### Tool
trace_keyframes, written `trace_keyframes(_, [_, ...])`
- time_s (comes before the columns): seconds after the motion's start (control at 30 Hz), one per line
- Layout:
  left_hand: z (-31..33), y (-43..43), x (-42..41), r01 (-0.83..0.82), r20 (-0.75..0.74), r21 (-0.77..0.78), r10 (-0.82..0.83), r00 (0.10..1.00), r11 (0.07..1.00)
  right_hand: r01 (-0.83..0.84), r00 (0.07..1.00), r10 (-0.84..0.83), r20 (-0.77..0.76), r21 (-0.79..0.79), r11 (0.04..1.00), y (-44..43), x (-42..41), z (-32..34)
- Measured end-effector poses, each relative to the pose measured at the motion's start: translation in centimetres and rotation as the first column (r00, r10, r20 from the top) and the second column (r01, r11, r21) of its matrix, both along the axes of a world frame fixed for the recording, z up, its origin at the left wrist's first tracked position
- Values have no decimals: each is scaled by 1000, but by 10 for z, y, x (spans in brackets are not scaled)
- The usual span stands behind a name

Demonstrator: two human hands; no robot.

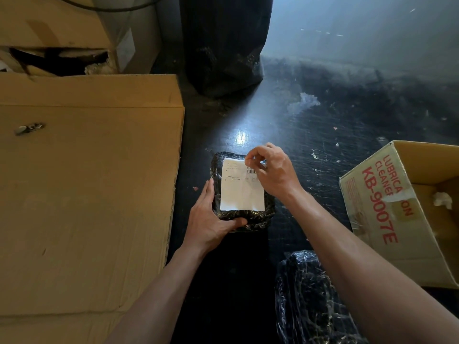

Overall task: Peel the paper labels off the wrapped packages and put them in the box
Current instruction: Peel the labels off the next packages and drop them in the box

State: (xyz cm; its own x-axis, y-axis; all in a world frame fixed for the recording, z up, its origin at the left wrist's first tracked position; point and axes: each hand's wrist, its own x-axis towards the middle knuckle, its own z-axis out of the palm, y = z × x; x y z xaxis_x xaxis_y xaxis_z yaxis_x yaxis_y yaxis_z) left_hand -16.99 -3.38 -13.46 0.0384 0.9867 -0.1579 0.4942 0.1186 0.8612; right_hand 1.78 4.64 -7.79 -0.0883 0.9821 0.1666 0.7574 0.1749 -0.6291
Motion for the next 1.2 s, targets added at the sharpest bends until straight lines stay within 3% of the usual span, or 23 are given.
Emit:
trace_keyframes(0.73, [-4,3,-1,19,-47,20,-18,999,1000,26,991,-33,-131,-62,998,-38,-7,31])
trace_keyframes(0.9, [-3,4,0,20,-63,11,-19,998,1000,-67,995,67,-73,5,998,-38,-27,47])
trace_keyframes(1.2, [-2,3,-1,22,-48,0,-22,999,1000,2,995,-6,-101,-42,999,-44,-13,65])
